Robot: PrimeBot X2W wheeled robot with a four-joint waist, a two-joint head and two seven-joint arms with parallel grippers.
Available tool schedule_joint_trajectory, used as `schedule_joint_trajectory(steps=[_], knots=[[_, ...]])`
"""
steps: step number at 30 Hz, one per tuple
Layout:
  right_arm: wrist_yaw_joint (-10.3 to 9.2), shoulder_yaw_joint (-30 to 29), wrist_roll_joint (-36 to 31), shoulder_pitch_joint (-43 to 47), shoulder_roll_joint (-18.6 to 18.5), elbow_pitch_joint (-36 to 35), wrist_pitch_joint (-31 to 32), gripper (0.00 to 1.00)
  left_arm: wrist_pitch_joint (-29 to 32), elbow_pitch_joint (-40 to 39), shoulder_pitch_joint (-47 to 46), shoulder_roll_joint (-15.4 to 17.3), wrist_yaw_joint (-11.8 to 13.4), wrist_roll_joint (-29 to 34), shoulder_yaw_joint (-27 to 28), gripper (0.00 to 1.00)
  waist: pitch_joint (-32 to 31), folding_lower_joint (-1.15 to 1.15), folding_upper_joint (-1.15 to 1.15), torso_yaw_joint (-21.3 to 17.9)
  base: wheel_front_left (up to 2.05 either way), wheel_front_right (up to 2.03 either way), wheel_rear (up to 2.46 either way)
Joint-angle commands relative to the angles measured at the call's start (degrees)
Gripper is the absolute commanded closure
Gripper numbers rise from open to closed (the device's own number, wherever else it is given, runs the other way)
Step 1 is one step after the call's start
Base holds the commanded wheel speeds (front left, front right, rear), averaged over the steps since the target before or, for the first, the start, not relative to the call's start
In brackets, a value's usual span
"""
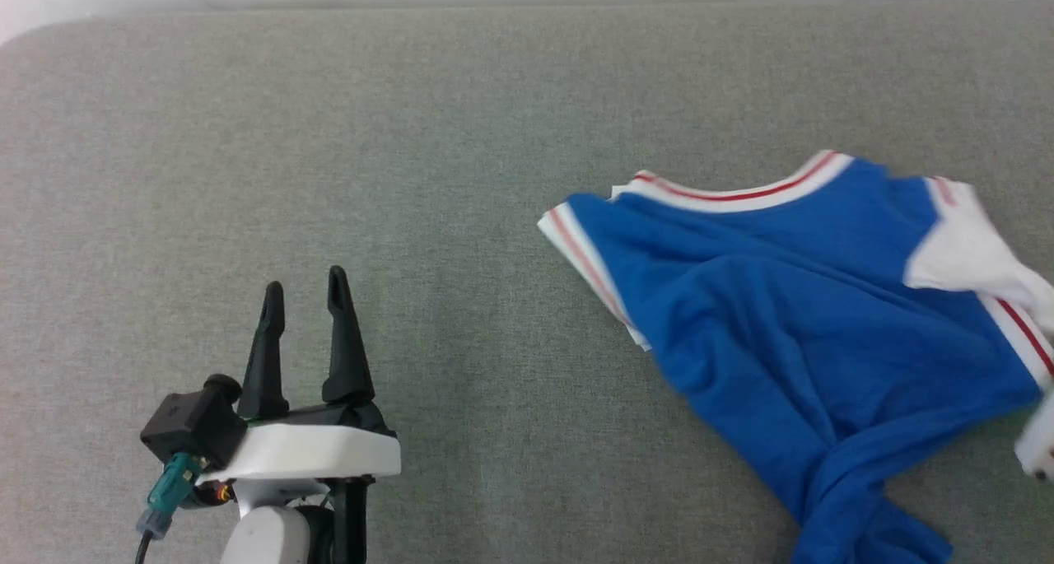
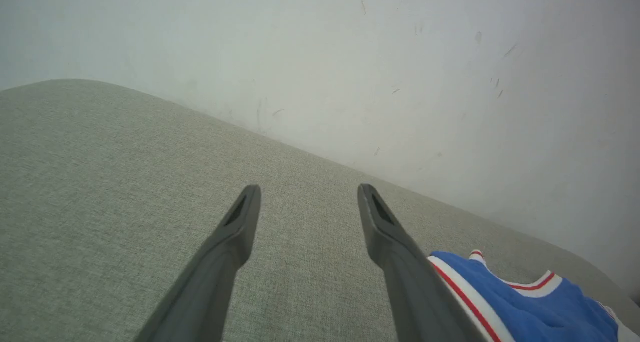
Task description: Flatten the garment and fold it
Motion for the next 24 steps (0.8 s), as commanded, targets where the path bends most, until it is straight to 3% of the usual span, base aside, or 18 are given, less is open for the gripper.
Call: schedule_joint_trajectory(steps=[1, 5, 9, 13, 18, 24], knots=[[-0.11, -3.71, -1.30, 0.84, 1.81, 1.43, -0.99, 0.00, -0.26, -0.07, 0.10, -0.04, -0.37, 0.55, 0.30, 0.00, 0.74, 0.00, 0.00, -0.26, 0.00, 0.00, 0.00], [-0.11, -12.66, -6.82, 0.72, 4.55, 5.52, -3.22, 0.00, -0.26, 0.07, -0.13, -0.04, -0.62, 0.96, 0.59, 0.00, 0.93, 0.00, 0.00, -0.48, 0.00, 0.00, 0.00], [-0.11, -10.99, -6.29, -1.01, 5.71, 5.51, -5.92, 0.00, -0.26, 0.29, -0.06, -0.04, -0.76, 1.30, 0.78, 0.00, 0.18, 0.00, 0.00, -1.30, 0.00, 0.00, 0.00], [-0.11, -4.11, -4.25, -2.67, 5.96, -0.72, -8.17, 0.00, -0.26, 0.37, 0.20, -0.04, -0.73, 1.26, 0.93, 0.00, -0.87, 0.00, 0.00, -2.31, 0.00, 0.00, 0.00], [-0.11, 7.02, -2.81, -3.01, 5.65, -7.23, -4.40, 0.00, -0.26, 0.38, 0.33, -0.04, -0.58, 0.93, 0.52, 0.00, -1.39, 0.00, 0.00, -3.00, 0.00, 0.00, 0.00], [-0.11, 20.51, -0.45, -4.95, 1.59, -5.91, 1.67, 0.00, -0.26, 0.49, -0.66, -0.04, -0.66, 0.36, -0.39, 0.00, -0.19, 0.00, 0.00, -2.40, 0.00, 0.00, 0.00]])
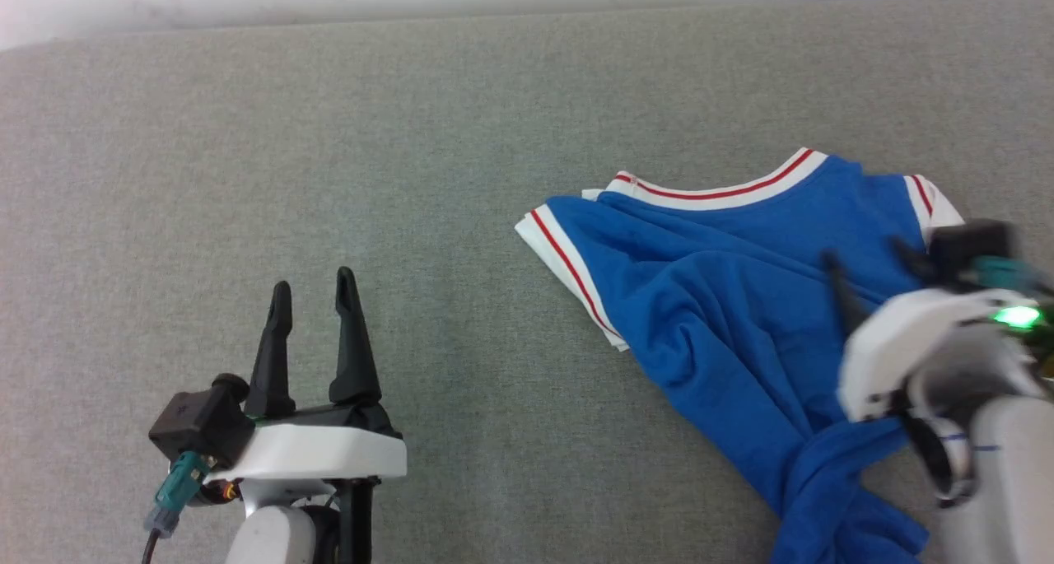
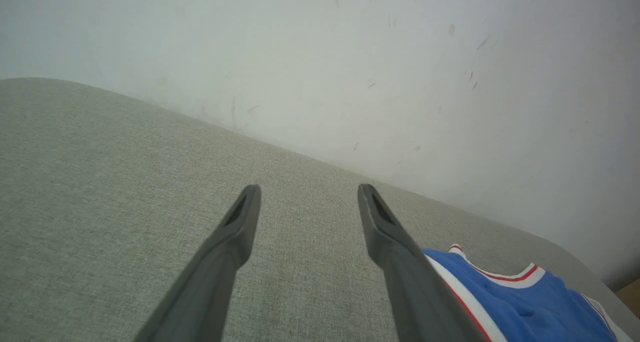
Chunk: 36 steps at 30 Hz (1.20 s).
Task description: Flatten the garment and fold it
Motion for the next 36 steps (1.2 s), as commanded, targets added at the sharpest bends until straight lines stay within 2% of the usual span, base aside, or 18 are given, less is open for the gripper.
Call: schedule_joint_trajectory(steps=[1, 9, 10, 12, 18, 23, 29, 30, 31, 32, 36], knots=[[-0.11, 4.13, 1.44, -1.75, -1.10, 1.32, 1.63, 0.00, -0.27, 0.28, -0.77, -0.03, -0.22, -0.49, -0.28, 0.00, 0.77, 0.00, 0.00, 0.70, 0.00, 0.00, 0.00], [-0.11, 18.48, 4.82, -6.72, -4.69, 11.83, 10.13, 0.00, -0.27, 1.12, -1.95, -0.03, -0.42, -1.39, -1.02, 0.00, 2.08, 0.00, 0.00, 3.44, 0.00, 0.00, 0.00], [-0.11, 19.92, 4.44, -7.25, -5.50, 13.24, 10.60, 0.28, -0.27, 1.23, -2.03, -0.03, -0.47, -1.52, -1.14, 0.00, 2.15, 0.00, 0.00, 3.80, 0.00, 0.00, 0.00], [-0.11, 21.72, 4.04, -8.21, -6.80, 15.88, 10.58, 1.00, -0.27, 1.44, -2.13, -0.03, -0.54, -1.77, -1.32, 0.00, 2.20, 0.00, 0.00, 4.38, 0.00, 0.00, 0.00], [-0.11, 17.75, 3.46, -10.95, -7.88, 17.45, 6.09, 1.00, -0.27, 1.44, -2.01, -0.03, -0.39, -2.16, -1.04, 0.00, 2.08, 0.00, 0.00, 4.96, 0.00, 0.00, 0.00], [-0.11, 9.58, 2.33, -10.21, -9.32, 14.06, 4.58, 1.00, -0.27, 1.38, -1.51, -0.03, -0.44, -1.89, -0.62, 0.00, 1.59, 0.00, 0.00, 4.62, 0.00, 0.00, 0.00], [-0.11, 0.62, 0.32, -3.80, -9.65, 9.30, 5.93, 1.00, -0.27, 1.73, -0.94, -0.03, -0.79, -1.54, -0.49, 0.00, 0.80, 0.00, 0.00, 3.91, 0.00, 0.00, 0.00], [-0.11, 0.00, 0.13, -2.68, -9.41, 8.98, 6.14, 0.89, -0.27, 1.90, -0.83, -0.03, -0.92, -1.42, -0.51, 0.00, 0.68, 0.00, 0.00, 3.72, 0.00, 0.00, 0.00], [-0.11, -0.43, 0.11, -1.85, -8.92, 8.72, 5.98, 0.65, -0.27, 2.04, -0.74, -0.03, -1.00, -1.33, -0.46, 0.00, 0.56, 0.00, 0.00, 3.41, 0.00, 0.00, 0.00], [-0.11, -0.82, 0.14, -1.25, -8.22, 8.58, 5.49, 0.00, -0.27, 2.22, -0.68, -0.03, -1.11, -1.24, -0.45, 0.00, 0.38, 0.00, 0.00, 3.12, 0.00, 0.00, 0.00], [-0.11, -0.53, 0.35, -0.43, -6.01, 8.18, 2.85, 0.00, -0.27, 2.89, -0.63, -0.03, -1.50, -0.88, -0.60, 0.00, -0.25, 0.00, 0.00, 2.22, 0.00, 0.00, 0.00]])
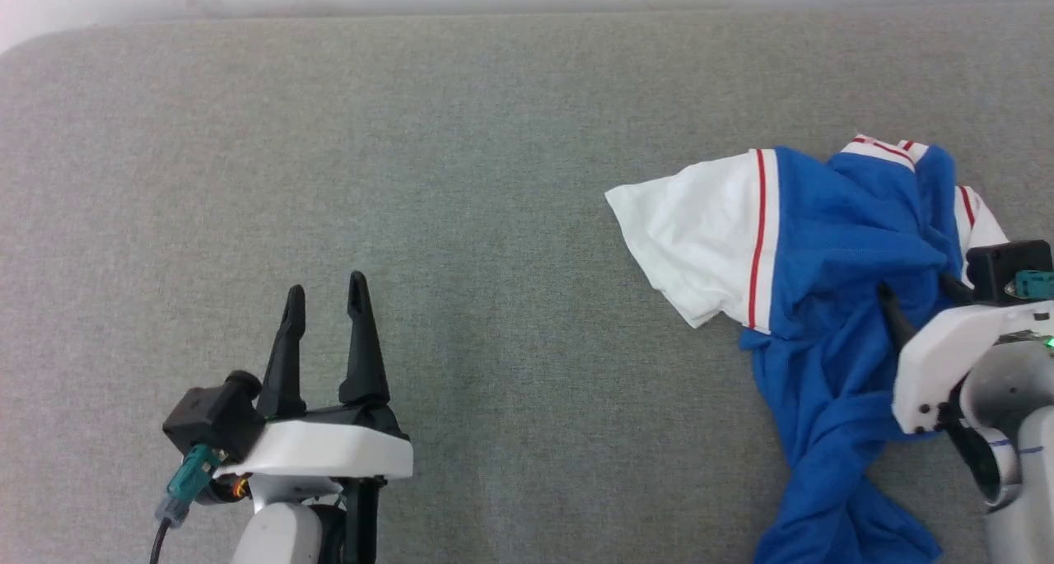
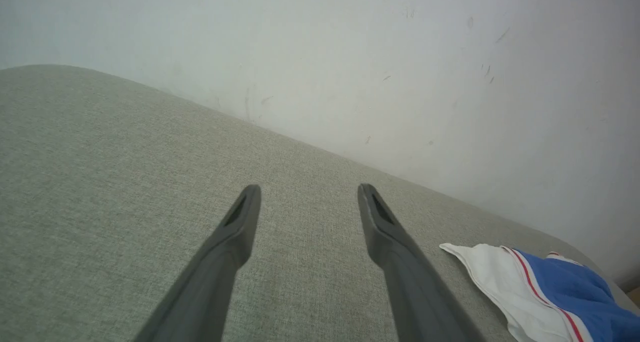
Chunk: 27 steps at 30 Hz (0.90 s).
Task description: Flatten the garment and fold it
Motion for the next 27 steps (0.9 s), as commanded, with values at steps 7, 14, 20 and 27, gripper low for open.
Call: schedule_joint_trajectory(steps=[7, 14, 20, 27], knots=[[-0.12, -1.65, 1.80, -0.92, 5.44, -6.60, -14.46, 0.00, -0.26, 0.14, 0.69, -0.03, -0.96, 1.71, 0.59, 0.00, -2.93, 0.00, 0.00, -2.28, 0.00, 0.00, 0.00], [-0.12, -7.73, 1.64, 9.10, 9.92, -17.09, -26.05, 0.00, -0.26, -1.54, 3.09, 0.45, -2.59, 4.49, 0.11, 0.00, -4.17, 0.00, 0.00, -2.85, 0.00, 0.00, 0.00], [-0.12, -8.98, 8.42, 17.38, 10.21, -18.11, -31.19, 0.00, -0.26, -3.26, 5.44, 0.85, -2.62, 5.76, 0.66, 0.00, -3.18, 0.00, 0.00, -4.19, 0.00, 0.00, 0.00], [-0.12, -7.42, 8.62, 15.40, 10.22, -17.57, -33.32, 0.00, 2.02, -3.25, 0.05, 2.08, -3.04, 8.86, -2.07, 0.00, -0.51, 0.00, 0.00, -5.07, 0.00, 0.00, 0.00]])
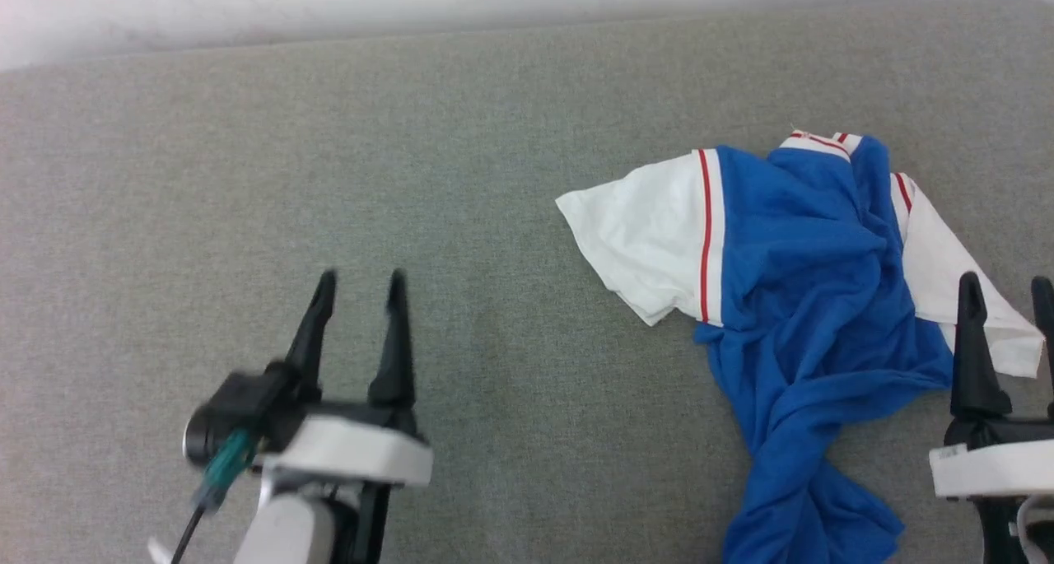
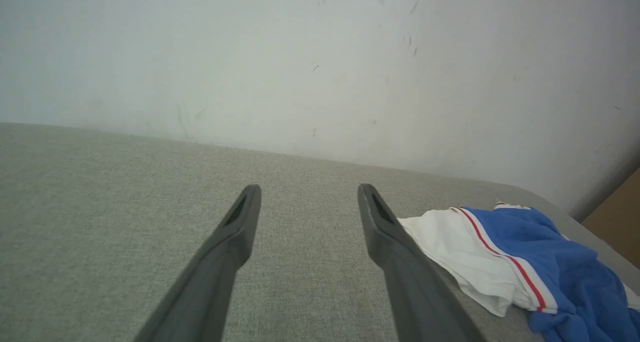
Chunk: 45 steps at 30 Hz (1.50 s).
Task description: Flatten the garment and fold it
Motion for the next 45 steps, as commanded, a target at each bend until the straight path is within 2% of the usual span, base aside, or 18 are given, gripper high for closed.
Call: schedule_joint_trajectory(steps=[1, 6, 11, 16, 25, 33, 34, 35, 39, 45], knots=[[-0.11, 0.15, -0.16, -1.51, 0.16, -0.30, -0.37, 0.00, 1.38, 0.07, -3.95, 0.91, -0.88, 1.56, -1.24, 0.00, 1.56, 0.01, 0.00, -0.24, 0.00, 0.00, 0.00], [-0.11, 0.14, -0.78, -3.28, 0.16, -1.34, 0.38, 0.00, 10.62, 3.83, -16.56, 2.08, -3.52, 6.24, -7.09, 0.00, 4.44, 0.01, 0.00, 0.36, 0.00, 0.00, 0.00], [-0.11, 0.82, -1.09, -4.99, 0.17, -2.11, 1.41, 0.00, 20.80, 9.94, -28.79, 0.31, -5.57, 7.23, -11.85, 0.00, 7.50, 0.01, 0.00, 0.37, 0.00, 0.00, 0.00], [-0.11, 2.02, -0.87, -6.54, 0.17, -2.01, 1.92, 0.00, 29.03, 16.62, -36.11, -0.83, -6.37, 7.23, -16.08, 0.00, 9.80, 0.01, 0.00, -0.84, 0.00, 0.00, 0.00], [-0.11, 2.49, 0.46, -7.35, 0.17, -0.90, 1.77, 0.00, 40.89, 23.17, -38.96, -1.30, -3.89, 6.13, -18.38, 0.00, 12.54, 0.01, 0.00, -3.86, 0.00, 0.00, 0.00], [-0.11, 3.26, 1.57, -8.02, 0.17, 1.35, 0.61, 0.00, 47.94, 24.60, -37.04, -1.21, -4.13, 4.37, -19.96, 0.00, 13.51, 0.01, 0.00, -5.24, 0.00, 0.00, 0.00], [-0.11, 3.35, 1.65, -8.11, 0.17, 1.62, 0.49, 0.00, 48.76, 24.65, -36.79, -1.20, -4.47, 3.99, -20.18, 0.56, 13.57, 0.01, 0.00, -5.33, 0.00, 0.00, 0.00], [-0.11, 3.44, 1.72, -8.21, 0.17, 1.88, 0.38, 0.00, 49.22, 24.51, -36.53, -1.22, -4.74, 3.46, -20.25, 1.00, 13.61, 0.01, 0.00, -5.41, 0.00, 0.00, 0.00], [-0.11, 3.53, 1.76, -8.50, 0.17, 2.84, 0.19, 0.00, 50.33, 23.73, -35.73, -1.23, -5.42, 2.23, -20.63, 1.00, 13.25, 0.01, 0.00, -5.39, 0.00, 0.00, 0.00], [-0.11, 3.04, 1.14, -8.25, 0.17, 3.57, 0.46, 0.00, 43.61, 21.39, -34.78, -1.25, -2.54, 1.92, -18.43, 1.00, 10.68, 0.01, 0.00, -4.27, 0.00, 0.00, 0.00]])
